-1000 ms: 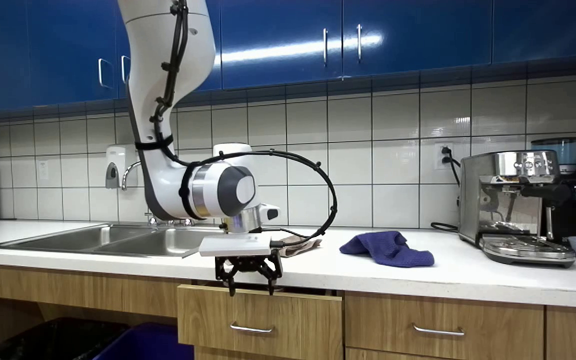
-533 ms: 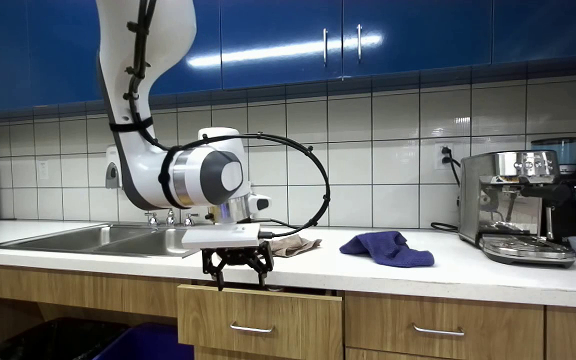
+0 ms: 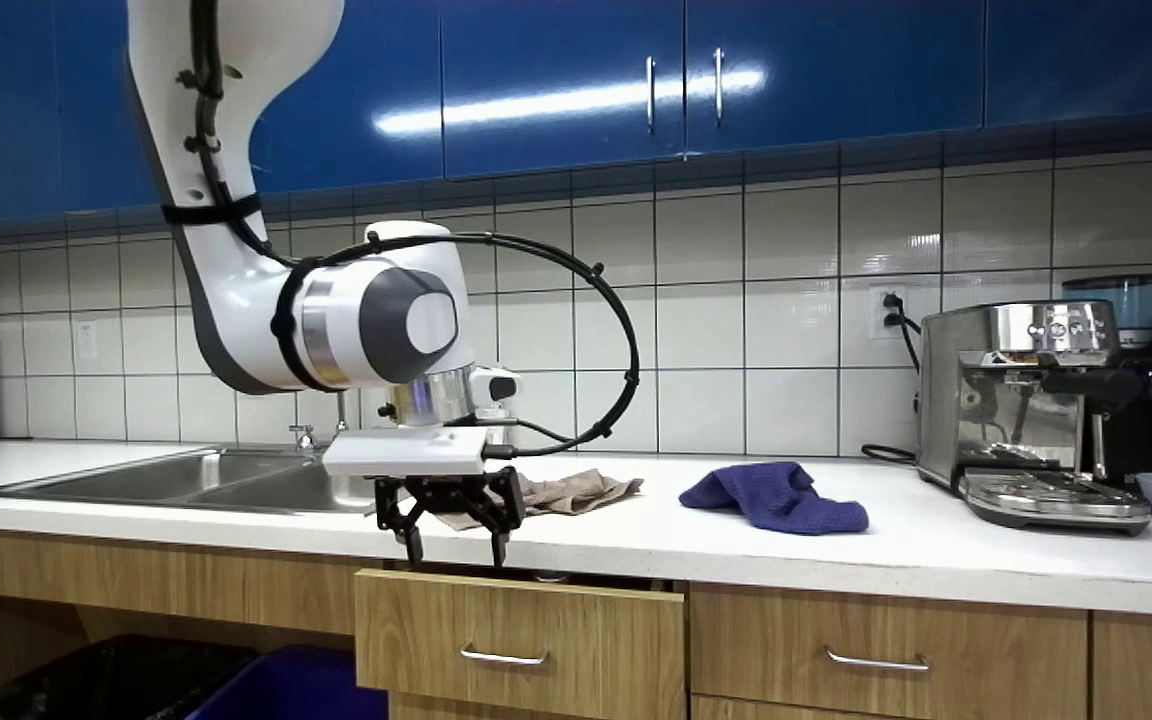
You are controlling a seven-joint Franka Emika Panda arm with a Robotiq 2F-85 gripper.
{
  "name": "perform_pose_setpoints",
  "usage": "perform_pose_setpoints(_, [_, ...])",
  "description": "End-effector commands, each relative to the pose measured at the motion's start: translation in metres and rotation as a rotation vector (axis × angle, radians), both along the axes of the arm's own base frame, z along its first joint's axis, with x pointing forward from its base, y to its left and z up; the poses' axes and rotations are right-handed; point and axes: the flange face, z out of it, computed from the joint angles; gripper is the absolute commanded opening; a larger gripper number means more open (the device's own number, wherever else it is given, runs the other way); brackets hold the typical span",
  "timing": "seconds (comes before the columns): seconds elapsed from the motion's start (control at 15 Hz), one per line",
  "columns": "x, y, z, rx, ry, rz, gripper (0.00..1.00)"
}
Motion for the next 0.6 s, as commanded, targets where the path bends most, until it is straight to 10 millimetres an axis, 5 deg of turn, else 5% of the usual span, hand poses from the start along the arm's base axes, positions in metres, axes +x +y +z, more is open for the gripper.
perform_pose_setpoints(0.0, [-0.012,0.010,0.020,0.025,0.012,-0.030,1.00])
perform_pose_setpoints(0.53, [-0.017,0.017,0.038,0.074,0.061,-0.060,1.00])
